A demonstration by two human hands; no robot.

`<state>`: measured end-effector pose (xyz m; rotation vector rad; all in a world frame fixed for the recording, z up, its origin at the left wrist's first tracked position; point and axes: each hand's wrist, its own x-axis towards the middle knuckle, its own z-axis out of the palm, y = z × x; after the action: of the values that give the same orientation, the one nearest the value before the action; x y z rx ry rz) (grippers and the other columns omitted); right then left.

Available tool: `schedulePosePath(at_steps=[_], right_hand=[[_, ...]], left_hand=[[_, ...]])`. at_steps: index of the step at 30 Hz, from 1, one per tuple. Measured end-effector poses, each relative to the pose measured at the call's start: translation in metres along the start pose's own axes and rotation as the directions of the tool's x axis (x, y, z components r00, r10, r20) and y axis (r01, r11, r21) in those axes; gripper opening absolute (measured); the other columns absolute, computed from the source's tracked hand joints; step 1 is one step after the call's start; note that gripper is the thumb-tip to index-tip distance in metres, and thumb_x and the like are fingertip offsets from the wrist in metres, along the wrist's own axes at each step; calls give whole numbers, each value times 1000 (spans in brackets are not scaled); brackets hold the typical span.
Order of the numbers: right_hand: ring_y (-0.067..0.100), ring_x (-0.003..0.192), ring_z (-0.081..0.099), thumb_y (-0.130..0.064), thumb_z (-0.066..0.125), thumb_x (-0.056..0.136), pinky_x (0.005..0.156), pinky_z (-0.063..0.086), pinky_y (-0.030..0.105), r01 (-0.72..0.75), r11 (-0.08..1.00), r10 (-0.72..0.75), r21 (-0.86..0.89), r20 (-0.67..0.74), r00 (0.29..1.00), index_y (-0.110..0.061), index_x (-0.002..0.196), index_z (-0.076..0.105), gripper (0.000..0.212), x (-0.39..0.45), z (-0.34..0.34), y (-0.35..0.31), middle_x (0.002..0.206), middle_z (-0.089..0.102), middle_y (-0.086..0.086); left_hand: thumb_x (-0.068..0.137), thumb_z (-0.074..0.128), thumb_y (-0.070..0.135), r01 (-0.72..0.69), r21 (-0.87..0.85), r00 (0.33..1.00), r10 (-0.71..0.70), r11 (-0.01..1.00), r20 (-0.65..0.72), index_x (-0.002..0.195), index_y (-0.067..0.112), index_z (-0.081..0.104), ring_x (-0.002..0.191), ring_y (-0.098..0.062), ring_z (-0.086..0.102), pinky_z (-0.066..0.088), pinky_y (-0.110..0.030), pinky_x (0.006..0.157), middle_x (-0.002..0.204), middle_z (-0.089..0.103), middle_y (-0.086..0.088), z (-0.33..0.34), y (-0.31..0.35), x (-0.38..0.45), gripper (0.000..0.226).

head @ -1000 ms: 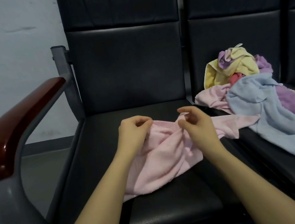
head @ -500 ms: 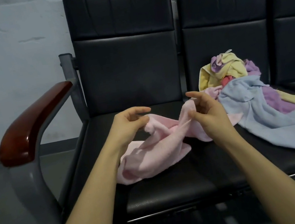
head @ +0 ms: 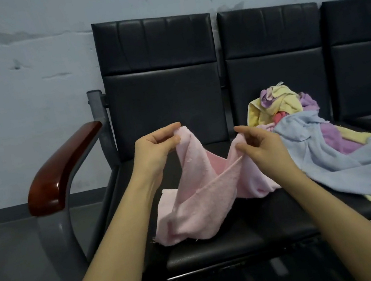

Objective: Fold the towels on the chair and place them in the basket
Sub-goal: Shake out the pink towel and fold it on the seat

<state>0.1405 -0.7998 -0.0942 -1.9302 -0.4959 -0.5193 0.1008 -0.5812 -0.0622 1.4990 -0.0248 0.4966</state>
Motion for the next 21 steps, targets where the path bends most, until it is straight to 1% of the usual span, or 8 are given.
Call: schedulePosePath(at_steps=[3,6,7,9,12,15,18,21], right_hand=[[0,84,58,-1,59,90,73,45,5,-6,998,9,61,-46,999,-14,115,67,29,11,-9,-17,93,64,-6],[6,85,62,-1,57,91,78,50,18,25,996,-15,82,-120,993,-20,95,73,26,27,-20,-35,93,69,0],[8,85,63,-1,57,90,79,51,23,29,996,-17,83,-143,990,-24,90,72,28,33,-23,-42,92,70,-1],[6,83,63,-4,57,91,77,52,27,24,994,-5,109,-177,984,-30,85,71,30,46,-31,-56,87,70,-9],[2,86,64,-7,59,91,82,52,25,43,982,1,185,-230,973,-27,89,72,24,61,-41,-77,86,70,-14],[8,90,65,-8,60,92,84,54,28,0,947,91,322,-269,959,-16,100,74,17,73,-46,-93,90,70,-8],[13,86,63,-3,61,90,76,53,25,-39,850,217,525,-281,935,-13,109,71,24,83,-50,-108,92,68,-3],[14,97,61,5,59,88,84,52,23,-3,800,215,600,-283,935,-16,119,66,38,92,-55,-120,106,66,0]], left_hand=[[85,65,0,-18,-18,999,18,1000,-29,109,11,70,92,-9,68,56,-24,80,97,71,8,2,17,5,28],[86,65,3,-51,-24,998,50,998,-47,108,17,70,97,-12,66,55,-28,85,101,69,9,5,40,14,27],[86,65,4,-72,-10,995,72,997,-65,110,18,69,100,-13,65,55,-29,87,102,68,9,6,48,18,28],[87,65,6,-127,34,985,130,991,-111,117,19,66,104,-12,63,53,-28,89,105,66,11,8,66,25,32],[89,62,6,-179,62,971,187,982,-148,122,18,63,108,-13,61,52,-27,90,115,65,6,7,91,35,35],[90,60,3,-194,92,964,207,977,-169,122,16,64,112,-16,59,49,-29,95,122,64,1,4,110,41,34],[89,57,-4,-202,76,956,214,976,-201,121,14,64,115,-18,57,48,-31,98,126,62,-2,-3,123,46,38],[86,53,-10,-234,36,946,236,972,-223,128,14,59,122,-17,53,47,-34,101,134,57,-1,-12,136,48,49]])
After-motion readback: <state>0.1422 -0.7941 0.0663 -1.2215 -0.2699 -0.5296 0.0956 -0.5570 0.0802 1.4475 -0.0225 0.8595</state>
